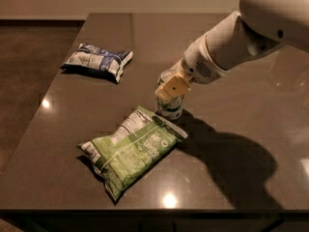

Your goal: Move 7up can near green jalapeno chip bag

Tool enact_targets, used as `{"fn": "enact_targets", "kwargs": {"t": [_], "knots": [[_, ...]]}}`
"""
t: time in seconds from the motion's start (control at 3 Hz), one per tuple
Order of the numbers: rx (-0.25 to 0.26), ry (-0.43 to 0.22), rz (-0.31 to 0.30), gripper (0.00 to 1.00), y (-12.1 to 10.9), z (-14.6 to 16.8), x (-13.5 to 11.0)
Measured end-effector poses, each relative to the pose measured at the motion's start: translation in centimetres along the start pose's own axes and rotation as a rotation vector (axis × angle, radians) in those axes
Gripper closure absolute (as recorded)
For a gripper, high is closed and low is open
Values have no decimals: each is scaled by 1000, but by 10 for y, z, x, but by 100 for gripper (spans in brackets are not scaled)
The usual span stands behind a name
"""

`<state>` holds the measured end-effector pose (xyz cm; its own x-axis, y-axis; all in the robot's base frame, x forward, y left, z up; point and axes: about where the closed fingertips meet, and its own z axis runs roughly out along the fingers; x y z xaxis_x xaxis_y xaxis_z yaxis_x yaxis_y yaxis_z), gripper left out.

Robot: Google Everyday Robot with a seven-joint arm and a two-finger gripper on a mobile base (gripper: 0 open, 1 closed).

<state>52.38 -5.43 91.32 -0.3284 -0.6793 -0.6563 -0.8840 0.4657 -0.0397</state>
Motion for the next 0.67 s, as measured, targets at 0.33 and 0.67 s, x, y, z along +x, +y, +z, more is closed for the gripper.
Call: {"fn": "enact_targets", "kwargs": {"t": [0.33,0.67], "knots": [[-1,0,-3,13,1,0,-1],[-2,1,-6,0,3,1,-2]]}}
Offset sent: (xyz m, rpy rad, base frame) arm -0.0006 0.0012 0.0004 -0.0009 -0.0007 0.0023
